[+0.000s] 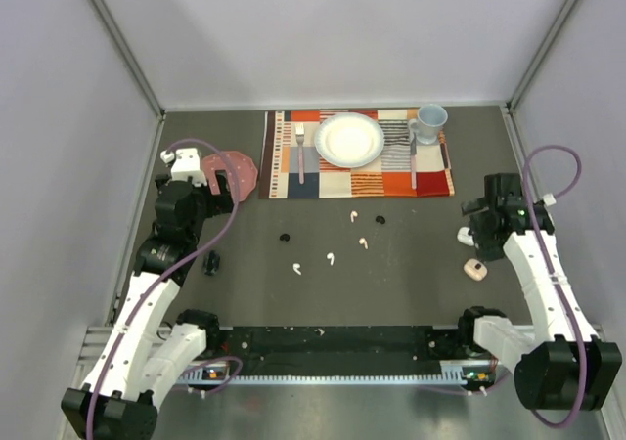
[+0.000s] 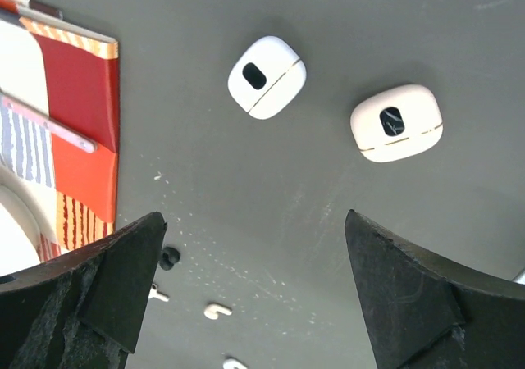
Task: Insert the wireless bluetooth earbuds into the charging case
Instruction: Move the charging case to the center of the board.
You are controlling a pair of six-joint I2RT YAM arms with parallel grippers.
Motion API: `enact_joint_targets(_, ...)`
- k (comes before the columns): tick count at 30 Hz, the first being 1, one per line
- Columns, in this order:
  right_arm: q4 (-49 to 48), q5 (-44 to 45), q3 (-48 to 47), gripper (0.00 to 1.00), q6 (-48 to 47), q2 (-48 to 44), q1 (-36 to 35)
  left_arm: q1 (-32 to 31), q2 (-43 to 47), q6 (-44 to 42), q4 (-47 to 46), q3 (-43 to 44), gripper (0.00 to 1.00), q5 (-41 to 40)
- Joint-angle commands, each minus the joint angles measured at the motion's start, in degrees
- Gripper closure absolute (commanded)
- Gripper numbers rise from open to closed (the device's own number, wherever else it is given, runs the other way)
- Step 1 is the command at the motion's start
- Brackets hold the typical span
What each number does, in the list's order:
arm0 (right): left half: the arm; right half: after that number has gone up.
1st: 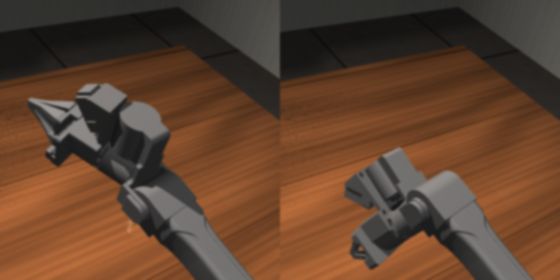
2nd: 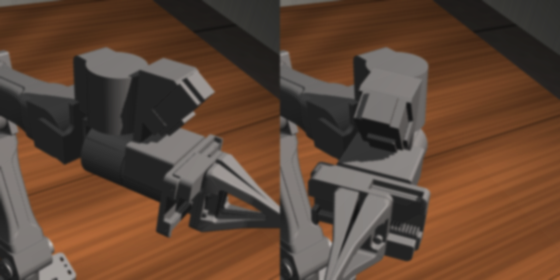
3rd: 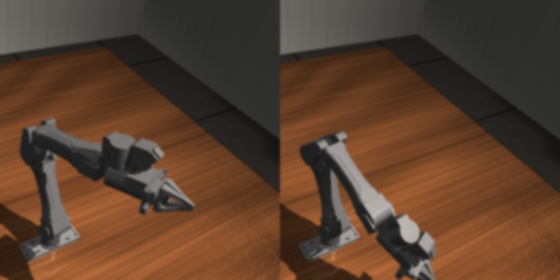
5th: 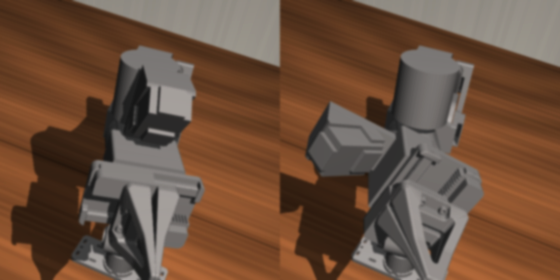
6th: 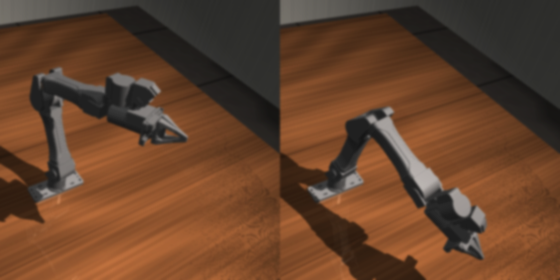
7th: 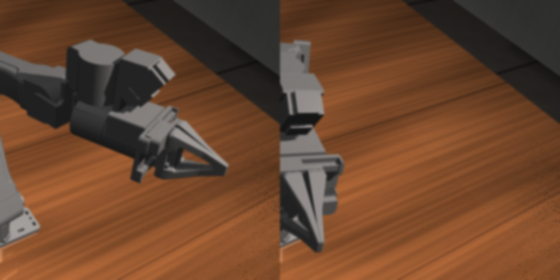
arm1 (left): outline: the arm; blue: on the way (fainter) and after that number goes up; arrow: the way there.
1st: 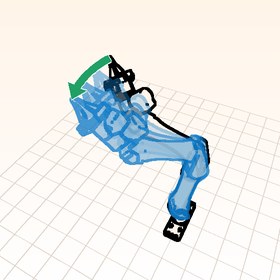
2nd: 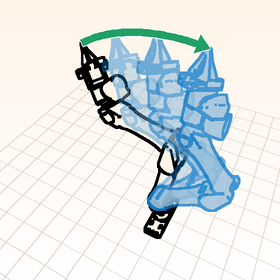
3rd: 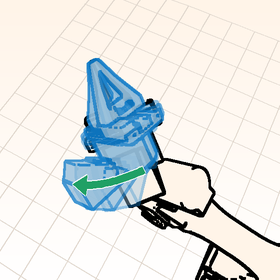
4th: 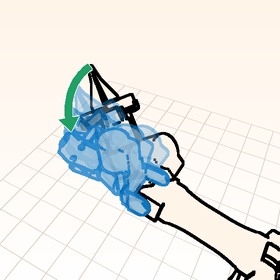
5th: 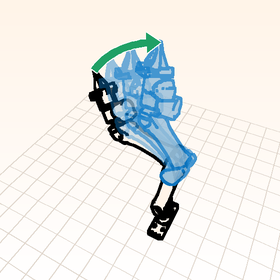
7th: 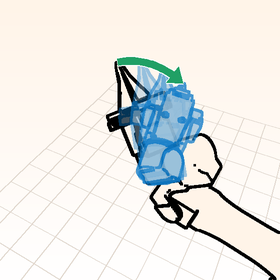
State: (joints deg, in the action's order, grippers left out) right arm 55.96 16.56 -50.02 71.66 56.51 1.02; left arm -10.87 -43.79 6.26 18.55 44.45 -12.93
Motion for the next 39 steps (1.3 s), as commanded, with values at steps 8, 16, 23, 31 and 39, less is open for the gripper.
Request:
enact_joint_targets(8,2.48,6.12,-5.87,0.11,14.92,10.80,2.05,0.15,0.37,-1.87,-0.09,-0.32,0.01,-3.16)
enact_joint_targets(16,0.02,1.20,-10.80,0.21,10.52,23.29,6.10,0.06,-0.68,-2.04,-0.18,-0.24,0.01,-2.28)
enact_joint_targets(23,-2.96,-0.74,-8.96,0.20,11.84,26.80,7.33,0.15,-1.38,-2.13,-0.09,-0.15,0.01,-2.19)
enact_joint_targets(31,-4.72,-1.44,-7.46,0.20,13.59,31.99,8.47,0.15,-1.65,-2.22,0.26,0.11,0.01,-3.15)
enact_joint_targets(39,-9.12,-3.72,-5.88,0.23,15.00,35.42,10.32,0.15,-2.18,-2.39,0.35,0.11,0.01,-3.42)
